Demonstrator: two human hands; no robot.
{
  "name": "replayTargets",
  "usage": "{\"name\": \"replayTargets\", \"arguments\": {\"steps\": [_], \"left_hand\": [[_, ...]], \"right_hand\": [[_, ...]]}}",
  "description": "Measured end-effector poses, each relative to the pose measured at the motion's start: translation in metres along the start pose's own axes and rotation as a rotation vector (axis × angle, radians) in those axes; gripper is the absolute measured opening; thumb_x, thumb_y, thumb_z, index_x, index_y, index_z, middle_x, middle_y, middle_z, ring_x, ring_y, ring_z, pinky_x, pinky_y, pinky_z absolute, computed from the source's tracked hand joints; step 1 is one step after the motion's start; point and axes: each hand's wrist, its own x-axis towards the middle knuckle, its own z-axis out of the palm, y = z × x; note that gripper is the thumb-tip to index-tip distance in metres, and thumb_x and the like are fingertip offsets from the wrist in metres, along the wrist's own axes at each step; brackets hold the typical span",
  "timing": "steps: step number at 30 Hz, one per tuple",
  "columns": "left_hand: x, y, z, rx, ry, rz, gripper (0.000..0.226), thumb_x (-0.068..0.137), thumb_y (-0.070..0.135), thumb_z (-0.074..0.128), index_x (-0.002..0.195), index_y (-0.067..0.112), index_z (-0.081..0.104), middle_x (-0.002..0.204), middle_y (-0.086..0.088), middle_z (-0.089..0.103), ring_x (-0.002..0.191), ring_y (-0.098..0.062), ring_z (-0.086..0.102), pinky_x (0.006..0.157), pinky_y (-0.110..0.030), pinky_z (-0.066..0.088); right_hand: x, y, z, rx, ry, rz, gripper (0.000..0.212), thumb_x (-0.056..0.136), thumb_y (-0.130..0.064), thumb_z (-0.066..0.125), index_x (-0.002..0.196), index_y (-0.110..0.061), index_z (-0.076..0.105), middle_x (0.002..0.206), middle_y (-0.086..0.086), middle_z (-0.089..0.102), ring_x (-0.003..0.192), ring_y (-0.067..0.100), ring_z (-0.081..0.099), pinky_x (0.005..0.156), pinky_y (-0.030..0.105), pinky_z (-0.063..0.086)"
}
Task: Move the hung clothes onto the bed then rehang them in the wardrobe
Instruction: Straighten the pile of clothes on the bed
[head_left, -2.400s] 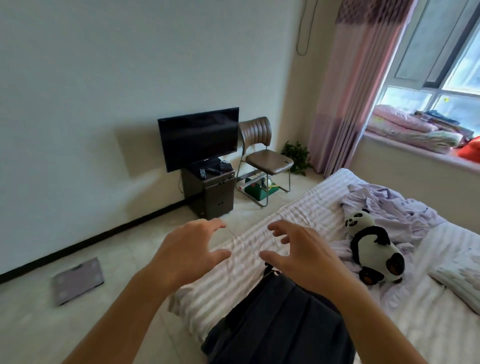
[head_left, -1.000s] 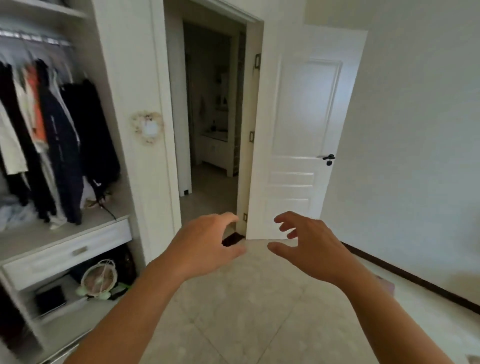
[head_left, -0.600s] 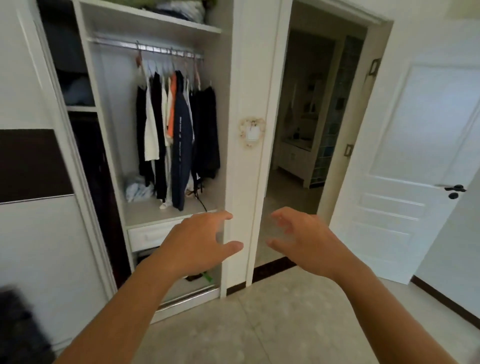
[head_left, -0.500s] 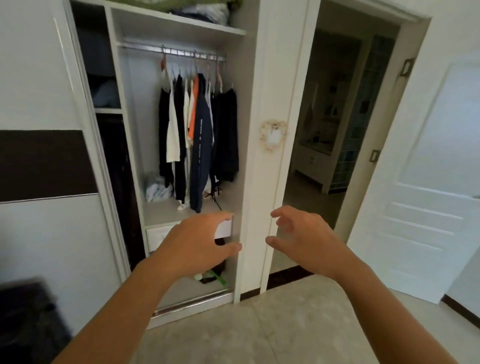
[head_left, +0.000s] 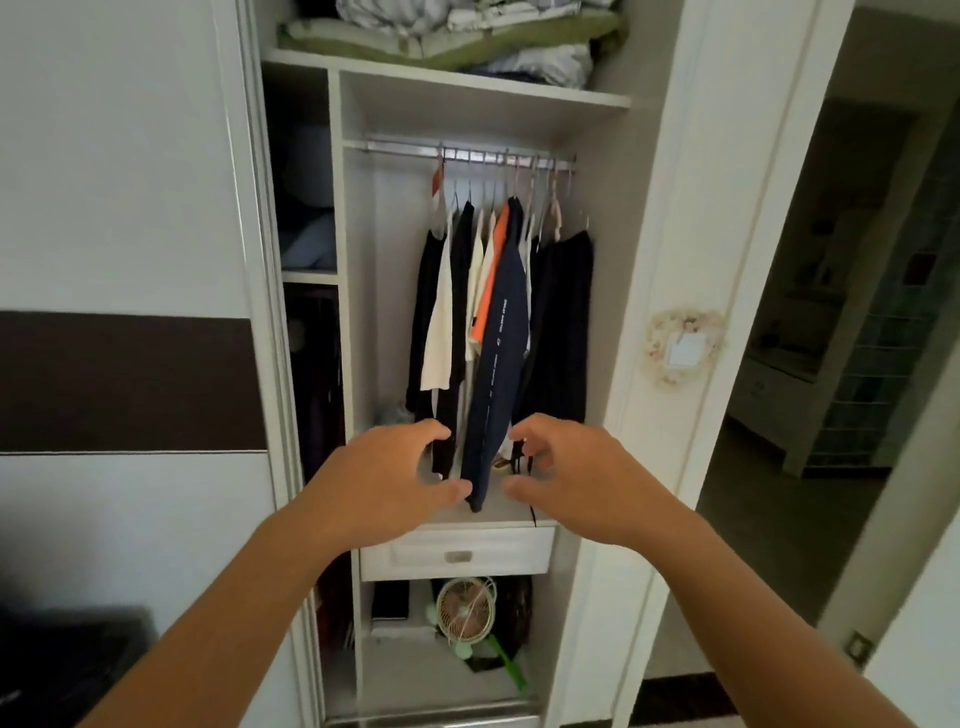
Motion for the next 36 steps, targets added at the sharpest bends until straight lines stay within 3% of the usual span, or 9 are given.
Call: {"name": "replayTargets", "arguments": {"steps": [7,13,19,29,34,36], "left_hand": [[0.083,-0.029,-0.002,-0.025,0.037,-0.021,0.056,0.086,0.061,0.060,0.135,0.038,0.046,0.114,0.014,0.059,0.103,-0.008,0.058,0.085,-0.028,0.049],[0.157,-0.077,0.001,-0.005,0.038,-0.016,0.059,0.090,0.056,0.057,0.142,0.033,0.042,0.136,0.005,0.055,0.118,-0.013,0.055,0.097,-0.032,0.047],[0.240,-0.130,-0.012,-0.021,0.053,0.053,0.054,0.092,0.050,0.060,0.141,0.031,0.045,0.130,0.008,0.058,0.104,-0.007,0.055,0.089,-0.026,0.045],[0.365,-0.194,-0.054,0.058,0.114,0.093,0.059,0.091,0.056,0.056,0.144,0.031,0.043,0.127,0.003,0.060,0.110,-0.016,0.058,0.091,-0.037,0.050],[0.419,-0.201,-0.063,0.082,0.170,0.089,0.058,0.092,0.054,0.055,0.143,0.028,0.044,0.090,0.012,0.052,0.092,-0.014,0.055,0.080,-0.032,0.046],[0.437,-0.203,-0.062,0.076,0.188,0.085,0.057,0.093,0.053,0.055,0.143,0.027,0.044,0.084,0.016,0.049,0.087,-0.011,0.051,0.075,-0.030,0.042]], "right_hand": [[0.103,0.023,0.010,0.010,-0.023,-0.060,0.051,0.088,-0.050,0.066,0.133,-0.033,0.050,0.119,-0.013,0.059,0.097,0.009,0.062,0.088,0.037,0.055],[0.183,0.037,0.036,0.031,0.000,-0.042,0.050,0.086,-0.050,0.068,0.131,-0.035,0.049,0.113,-0.010,0.061,0.098,0.010,0.061,0.088,0.037,0.056],[0.270,0.033,0.058,0.029,0.014,-0.021,0.053,0.086,-0.050,0.068,0.133,-0.033,0.049,0.120,-0.011,0.060,0.107,0.012,0.060,0.092,0.039,0.055],[0.410,0.017,0.053,0.024,0.121,-0.015,0.050,0.087,-0.051,0.066,0.131,-0.032,0.051,0.116,-0.013,0.060,0.101,0.010,0.061,0.091,0.040,0.053],[0.483,0.014,0.027,0.021,0.238,-0.064,0.049,0.088,-0.042,0.069,0.130,-0.020,0.056,0.112,-0.003,0.064,0.098,0.014,0.063,0.090,0.033,0.053],[0.515,0.013,0.015,0.026,0.276,-0.066,0.047,0.088,-0.036,0.069,0.128,-0.014,0.059,0.109,0.002,0.066,0.097,0.018,0.063,0.087,0.034,0.053]]}}
